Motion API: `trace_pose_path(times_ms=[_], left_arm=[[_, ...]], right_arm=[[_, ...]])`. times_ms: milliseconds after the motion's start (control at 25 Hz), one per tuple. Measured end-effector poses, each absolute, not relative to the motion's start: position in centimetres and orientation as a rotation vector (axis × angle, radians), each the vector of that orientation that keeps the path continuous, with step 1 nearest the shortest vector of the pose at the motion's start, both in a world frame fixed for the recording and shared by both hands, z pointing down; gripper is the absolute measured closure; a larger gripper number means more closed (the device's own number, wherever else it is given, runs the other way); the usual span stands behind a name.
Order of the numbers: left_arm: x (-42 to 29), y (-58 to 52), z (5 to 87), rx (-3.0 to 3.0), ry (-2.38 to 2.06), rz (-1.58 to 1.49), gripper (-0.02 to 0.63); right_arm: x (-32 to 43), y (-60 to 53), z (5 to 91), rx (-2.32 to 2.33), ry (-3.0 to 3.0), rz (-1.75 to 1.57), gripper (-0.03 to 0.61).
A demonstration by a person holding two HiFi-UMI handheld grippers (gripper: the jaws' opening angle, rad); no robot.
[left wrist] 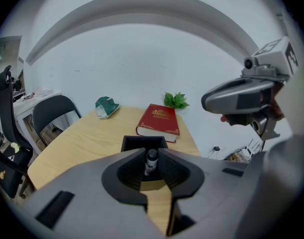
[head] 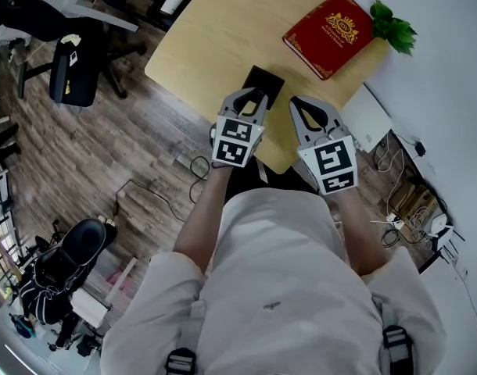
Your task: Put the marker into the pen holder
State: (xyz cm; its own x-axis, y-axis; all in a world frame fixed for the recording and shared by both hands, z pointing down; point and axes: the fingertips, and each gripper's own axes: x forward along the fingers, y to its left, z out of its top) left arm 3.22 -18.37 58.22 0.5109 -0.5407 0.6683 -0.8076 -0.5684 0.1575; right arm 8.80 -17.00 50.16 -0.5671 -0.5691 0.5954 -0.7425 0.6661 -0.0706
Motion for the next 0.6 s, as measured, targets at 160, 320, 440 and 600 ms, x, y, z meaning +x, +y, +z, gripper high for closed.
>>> trace_pose_path(times_ms=[160,320,440,600], left_arm=[[3.2,-18.4,58.0,2.306,-1.113,0.794,0.54],[3.3,-18.5,57.5,2.316,-1.12,0.795,0.54],[3.2,-18.5,57.0,2.325,-1.127,0.79,0.54],[3.1,-18.4,56.4,2.337,-1.139,0.788,0.54]], right_arm=[[8.8,-17.0,50.0,1.014,-2.346,0.422,0.575],[9.0,-17.1,49.8,1.015,-2.352,0.416,0.575],[8.8,-17.1,49.6,1.014,-2.357,0.41,0.575],[8.5,-17.0,49.3,1.014,-2.369,0.402,0.575]])
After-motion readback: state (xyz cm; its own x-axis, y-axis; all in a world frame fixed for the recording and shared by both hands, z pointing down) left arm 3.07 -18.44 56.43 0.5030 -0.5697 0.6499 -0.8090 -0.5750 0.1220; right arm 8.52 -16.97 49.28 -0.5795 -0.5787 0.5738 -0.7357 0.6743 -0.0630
